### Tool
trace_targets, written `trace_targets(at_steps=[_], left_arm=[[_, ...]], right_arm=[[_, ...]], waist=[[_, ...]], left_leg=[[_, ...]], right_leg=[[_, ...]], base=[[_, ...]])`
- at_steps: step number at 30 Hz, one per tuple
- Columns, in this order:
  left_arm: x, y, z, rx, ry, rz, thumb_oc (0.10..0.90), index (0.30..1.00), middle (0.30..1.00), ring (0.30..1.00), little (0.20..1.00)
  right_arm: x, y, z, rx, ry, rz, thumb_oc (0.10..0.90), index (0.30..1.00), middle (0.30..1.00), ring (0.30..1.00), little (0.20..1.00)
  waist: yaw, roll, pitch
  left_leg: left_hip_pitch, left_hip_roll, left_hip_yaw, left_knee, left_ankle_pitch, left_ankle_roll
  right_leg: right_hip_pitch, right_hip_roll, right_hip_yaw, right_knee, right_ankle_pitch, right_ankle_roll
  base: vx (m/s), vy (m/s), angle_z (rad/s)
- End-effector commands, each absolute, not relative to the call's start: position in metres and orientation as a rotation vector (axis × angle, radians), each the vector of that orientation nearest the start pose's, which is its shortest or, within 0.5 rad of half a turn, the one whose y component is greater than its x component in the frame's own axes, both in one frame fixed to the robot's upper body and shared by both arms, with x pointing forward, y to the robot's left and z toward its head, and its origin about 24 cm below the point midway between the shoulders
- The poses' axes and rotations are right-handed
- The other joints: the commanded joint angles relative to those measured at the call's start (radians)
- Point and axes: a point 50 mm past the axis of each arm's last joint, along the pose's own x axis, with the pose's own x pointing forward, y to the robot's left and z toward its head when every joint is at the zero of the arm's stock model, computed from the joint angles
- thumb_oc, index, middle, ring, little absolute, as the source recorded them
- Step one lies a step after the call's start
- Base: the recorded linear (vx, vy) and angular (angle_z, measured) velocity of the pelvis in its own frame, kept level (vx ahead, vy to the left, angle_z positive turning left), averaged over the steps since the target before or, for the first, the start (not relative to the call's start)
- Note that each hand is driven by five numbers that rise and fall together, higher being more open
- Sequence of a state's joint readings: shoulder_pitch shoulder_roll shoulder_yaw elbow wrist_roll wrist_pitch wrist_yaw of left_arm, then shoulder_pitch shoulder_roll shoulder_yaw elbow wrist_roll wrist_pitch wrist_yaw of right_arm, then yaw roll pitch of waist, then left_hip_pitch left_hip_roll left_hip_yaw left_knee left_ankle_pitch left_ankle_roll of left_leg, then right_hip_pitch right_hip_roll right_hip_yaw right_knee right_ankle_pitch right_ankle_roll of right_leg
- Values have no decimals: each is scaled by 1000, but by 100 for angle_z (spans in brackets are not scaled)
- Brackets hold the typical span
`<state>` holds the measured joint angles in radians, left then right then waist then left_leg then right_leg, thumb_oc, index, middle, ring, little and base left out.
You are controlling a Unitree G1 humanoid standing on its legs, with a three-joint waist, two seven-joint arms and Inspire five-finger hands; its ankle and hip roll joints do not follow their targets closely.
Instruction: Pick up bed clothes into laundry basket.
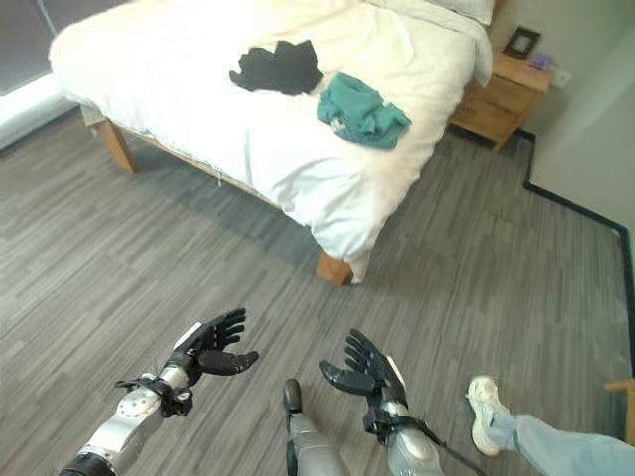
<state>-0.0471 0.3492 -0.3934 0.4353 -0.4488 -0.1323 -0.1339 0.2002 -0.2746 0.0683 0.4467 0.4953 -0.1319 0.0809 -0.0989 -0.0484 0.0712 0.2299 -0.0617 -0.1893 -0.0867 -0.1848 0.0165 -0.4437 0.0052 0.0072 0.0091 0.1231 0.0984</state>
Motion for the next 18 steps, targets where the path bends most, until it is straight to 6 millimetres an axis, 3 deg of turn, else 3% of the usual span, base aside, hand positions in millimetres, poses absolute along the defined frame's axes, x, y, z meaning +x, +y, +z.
trace_targets(at_steps=[1,2,3,4,5,7,9,13,15,16,18], left_arm=[[257,141,7,-44,89,-418,800,900,900,900,900],[257,141,7,-44,89,-418,800,900,900,900,900],[258,140,4,-38,101,-408,800,900,900,900,900],[258,136,4,-49,102,-417,800,900,900,900,900],[259,135,1,-51,116,-410,800,900,900,900,900],[262,132,-1,-86,128,-407,800,900,900,900,900],[264,130,4,-97,113,-415,800,900,900,900,900],[267,123,10,-146,94,-445,800,900,900,900,900],[267,118,11,-154,90,-467,800,900,900,900,900],[267,115,12,-170,89,-481,800,900,900,900,900],[266,112,14,-190,87,-507,800,900,900,900,900]], right_arm=[[190,-240,-36,210,262,-126,800,900,900,900,900],[190,-240,-36,210,261,-126,800,900,900,900,900],[192,-242,-33,189,261,-112,800,900,900,900,900],[195,-243,-33,175,264,-109,800,900,900,900,900],[198,-243,-29,158,252,-87,800,900,900,900,900],[205,-245,-22,164,224,-75,800,900,900,900,900],[208,-249,-15,135,201,-66,800,900,900,900,900],[213,-261,-12,102,201,-92,800,900,900,900,900],[211,-263,-13,100,208,-100,800,900,900,900,900],[210,-263,-15,94,217,-101,800,900,900,900,900],[207,-262,-20,95,241,-101,800,900,900,900,900]], waist=[[-22,12,-25],[-22,13,-25],[-22,28,-32],[-25,34,-20],[-31,35,-22],[-26,27,-20],[-7,19,-13],[37,31,-13],[56,33,-3],[68,32,9],[82,38,21]], left_leg=[[-10,236,-31,-1,144,-143],[-10,237,-32,-1,144,-143],[-13,284,-43,5,220,-178],[-19,317,-27,21,278,-196],[-46,349,-1,65,376,-206],[-104,389,46,156,516,-185],[-138,381,74,192,570,-165],[-225,326,91,94,500,-167],[-314,261,60,53,433,-164],[-362,206,36,17,381,-160],[-409,136,-10,0,361,-153]], right_leg=[[59,-70,-3,-84,54,155],[59,-70,-4,-84,54,155],[17,-79,-38,7,51,131],[-8,-77,-33,98,39,116],[-4,-93,-32,142,5,102],[18,-100,-35,149,-21,83],[55,-92,-34,128,-35,66],[141,-98,-36,78,-75,50],[187,-91,-27,64,-105,41],[209,-81,-15,61,-118,37],[244,-57,18,53,-121,28]], base=[[301,-255,47],[330,-363,38],[276,-369,32],[389,-454,52],[306,-317,43],[333,-330,43],[321,-340,-3],[336,-242,-19],[329,-246,20],[231,-226,10],[232,-164,-12]])
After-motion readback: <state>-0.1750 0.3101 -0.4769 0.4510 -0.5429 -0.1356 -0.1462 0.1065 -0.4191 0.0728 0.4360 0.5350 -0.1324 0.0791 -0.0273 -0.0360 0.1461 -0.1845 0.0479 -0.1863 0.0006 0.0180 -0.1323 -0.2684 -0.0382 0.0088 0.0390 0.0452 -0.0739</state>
